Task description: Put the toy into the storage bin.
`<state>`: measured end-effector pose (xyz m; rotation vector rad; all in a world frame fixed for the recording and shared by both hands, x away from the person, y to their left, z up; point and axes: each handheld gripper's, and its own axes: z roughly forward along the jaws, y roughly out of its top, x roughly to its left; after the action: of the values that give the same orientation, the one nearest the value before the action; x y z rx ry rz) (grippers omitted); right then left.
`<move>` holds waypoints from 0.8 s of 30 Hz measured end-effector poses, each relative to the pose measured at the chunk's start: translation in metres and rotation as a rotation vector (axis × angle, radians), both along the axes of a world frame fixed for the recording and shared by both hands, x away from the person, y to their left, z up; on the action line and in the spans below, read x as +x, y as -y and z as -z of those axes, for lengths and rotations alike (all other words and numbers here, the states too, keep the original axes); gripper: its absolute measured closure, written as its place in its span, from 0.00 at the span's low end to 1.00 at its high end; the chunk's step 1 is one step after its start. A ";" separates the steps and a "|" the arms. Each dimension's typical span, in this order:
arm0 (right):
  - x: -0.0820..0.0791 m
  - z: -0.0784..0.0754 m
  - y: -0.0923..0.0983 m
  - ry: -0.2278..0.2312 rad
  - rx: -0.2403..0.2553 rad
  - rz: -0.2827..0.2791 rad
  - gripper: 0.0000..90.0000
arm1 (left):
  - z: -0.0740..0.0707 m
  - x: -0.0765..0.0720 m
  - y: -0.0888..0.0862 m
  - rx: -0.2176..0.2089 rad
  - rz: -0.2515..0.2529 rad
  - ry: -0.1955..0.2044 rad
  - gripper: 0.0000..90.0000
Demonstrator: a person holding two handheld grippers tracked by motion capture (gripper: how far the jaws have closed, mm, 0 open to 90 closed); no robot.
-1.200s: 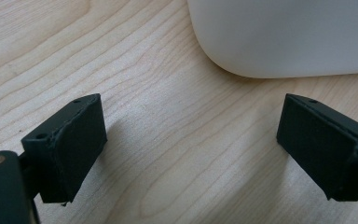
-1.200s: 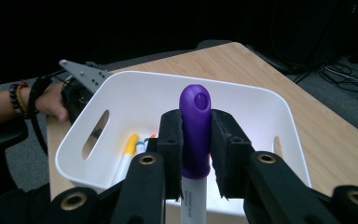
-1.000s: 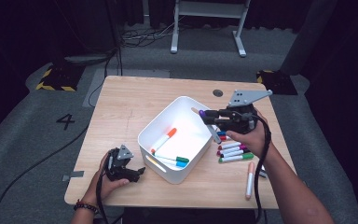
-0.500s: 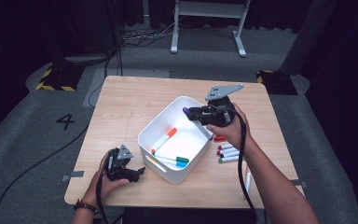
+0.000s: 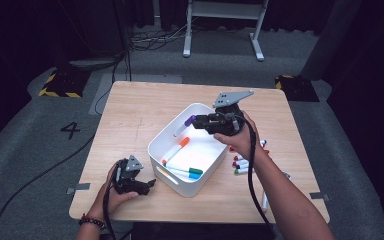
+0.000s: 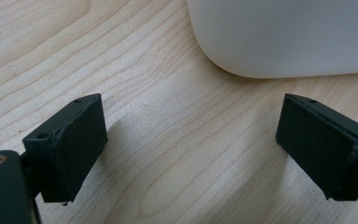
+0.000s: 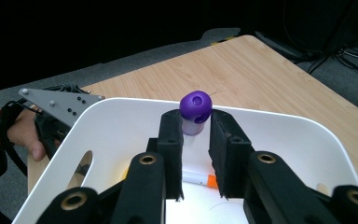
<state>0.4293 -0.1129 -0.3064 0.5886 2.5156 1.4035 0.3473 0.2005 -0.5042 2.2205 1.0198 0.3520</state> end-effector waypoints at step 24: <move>-0.021 0.060 -0.043 -0.029 -0.207 -0.123 0.95 | 0.000 0.000 0.000 0.001 -0.001 0.007 0.10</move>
<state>0.4078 -0.0697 -0.3669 0.4254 2.7171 1.1578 0.3474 0.2005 -0.5043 2.2181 1.0169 0.3606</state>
